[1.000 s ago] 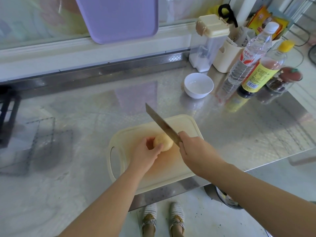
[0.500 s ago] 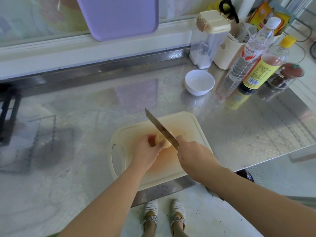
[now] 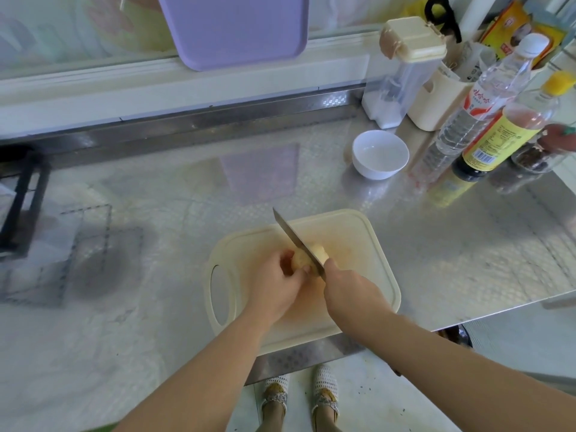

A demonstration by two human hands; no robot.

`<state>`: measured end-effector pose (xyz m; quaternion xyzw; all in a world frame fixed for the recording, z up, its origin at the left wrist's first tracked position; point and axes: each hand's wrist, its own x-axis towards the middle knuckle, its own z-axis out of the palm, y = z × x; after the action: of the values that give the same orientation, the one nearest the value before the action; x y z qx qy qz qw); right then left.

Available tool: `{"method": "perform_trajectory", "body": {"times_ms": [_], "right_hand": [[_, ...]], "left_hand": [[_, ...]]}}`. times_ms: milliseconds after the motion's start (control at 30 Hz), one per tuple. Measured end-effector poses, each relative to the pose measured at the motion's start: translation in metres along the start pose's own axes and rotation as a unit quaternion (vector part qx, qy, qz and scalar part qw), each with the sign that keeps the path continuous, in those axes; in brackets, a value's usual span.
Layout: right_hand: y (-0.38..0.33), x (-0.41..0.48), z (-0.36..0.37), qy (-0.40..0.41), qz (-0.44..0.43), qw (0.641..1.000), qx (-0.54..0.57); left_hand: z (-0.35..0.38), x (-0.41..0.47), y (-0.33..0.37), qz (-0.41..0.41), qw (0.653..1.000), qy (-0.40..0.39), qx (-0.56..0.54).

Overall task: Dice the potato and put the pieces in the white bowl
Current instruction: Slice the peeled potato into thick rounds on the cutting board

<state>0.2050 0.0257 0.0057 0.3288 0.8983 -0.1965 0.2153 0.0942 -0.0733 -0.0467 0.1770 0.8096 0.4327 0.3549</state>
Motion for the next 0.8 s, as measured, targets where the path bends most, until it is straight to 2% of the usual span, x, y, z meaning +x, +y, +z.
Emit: {"method": "perform_trajectory", "body": {"times_ms": [133, 400, 600, 700, 800], "right_hand": [[0.001, 0.006, 0.014, -0.02, 0.009, 1.0, 0.012], [0.013, 0.016, 0.008, -0.03, 0.019, 0.997, 0.075], [0.017, 0.014, 0.006, -0.018, 0.002, 0.998, 0.068], [0.022, 0.014, 0.002, 0.007, -0.006, 0.998, 0.066], [0.026, 0.015, 0.0, 0.019, -0.013, 0.998, 0.053]], "left_hand": [[0.0, -0.002, 0.002, 0.01, 1.0, 0.009, 0.025], [0.011, -0.014, 0.0, 0.033, 0.999, -0.004, -0.004], [-0.004, -0.01, 0.009, 0.044, 0.999, 0.004, 0.006], [-0.024, -0.004, 0.015, 0.085, 0.989, 0.029, 0.115], [-0.034, 0.004, 0.022, 0.132, 0.952, 0.019, 0.276]]}}
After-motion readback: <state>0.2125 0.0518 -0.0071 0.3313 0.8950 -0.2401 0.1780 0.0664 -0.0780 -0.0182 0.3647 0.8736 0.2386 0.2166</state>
